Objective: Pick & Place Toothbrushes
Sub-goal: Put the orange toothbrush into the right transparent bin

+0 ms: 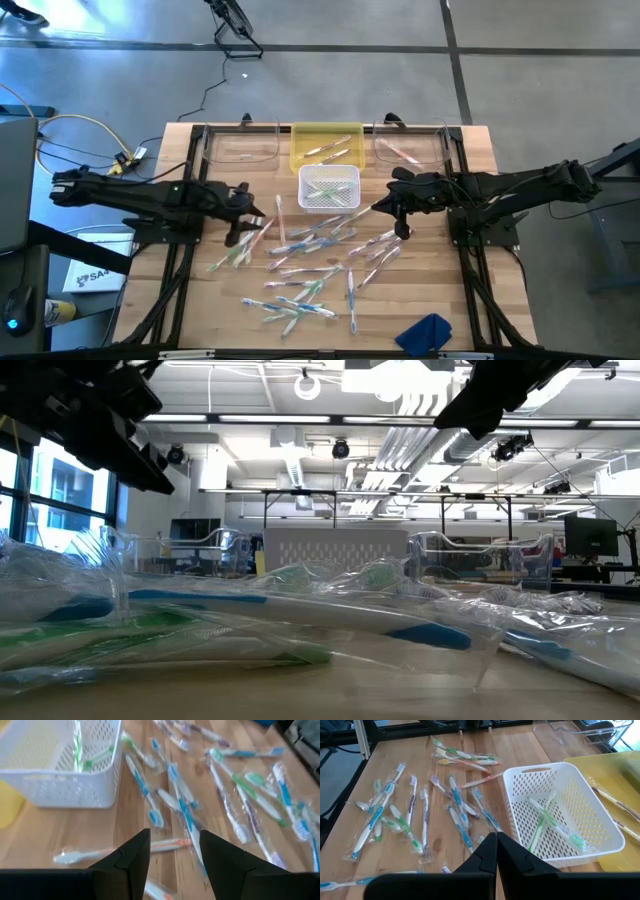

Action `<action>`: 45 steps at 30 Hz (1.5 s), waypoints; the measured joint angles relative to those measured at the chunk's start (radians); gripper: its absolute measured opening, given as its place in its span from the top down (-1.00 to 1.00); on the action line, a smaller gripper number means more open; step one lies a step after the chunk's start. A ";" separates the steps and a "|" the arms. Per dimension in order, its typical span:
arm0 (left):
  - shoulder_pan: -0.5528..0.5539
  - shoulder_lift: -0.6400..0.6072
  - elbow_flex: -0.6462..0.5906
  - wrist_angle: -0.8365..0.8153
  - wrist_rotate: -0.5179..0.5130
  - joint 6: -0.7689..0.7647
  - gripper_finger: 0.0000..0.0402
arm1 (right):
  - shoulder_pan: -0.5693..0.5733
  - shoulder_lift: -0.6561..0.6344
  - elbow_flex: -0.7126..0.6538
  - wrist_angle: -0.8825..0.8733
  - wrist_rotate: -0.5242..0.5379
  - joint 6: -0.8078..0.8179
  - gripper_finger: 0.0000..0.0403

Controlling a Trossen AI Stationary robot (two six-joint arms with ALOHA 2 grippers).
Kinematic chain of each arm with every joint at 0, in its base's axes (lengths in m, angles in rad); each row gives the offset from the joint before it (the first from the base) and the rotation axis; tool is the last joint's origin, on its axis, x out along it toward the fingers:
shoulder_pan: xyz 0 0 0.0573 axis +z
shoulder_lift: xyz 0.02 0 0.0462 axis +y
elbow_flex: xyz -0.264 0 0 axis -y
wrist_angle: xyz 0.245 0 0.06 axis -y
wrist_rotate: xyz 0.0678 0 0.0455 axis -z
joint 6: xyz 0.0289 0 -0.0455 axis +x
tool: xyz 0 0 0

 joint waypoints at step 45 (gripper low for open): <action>0.000 0.555 0.065 0.012 -0.057 -0.336 0.21 | 0.000 0.000 0.000 -0.023 0.000 -0.008 0.99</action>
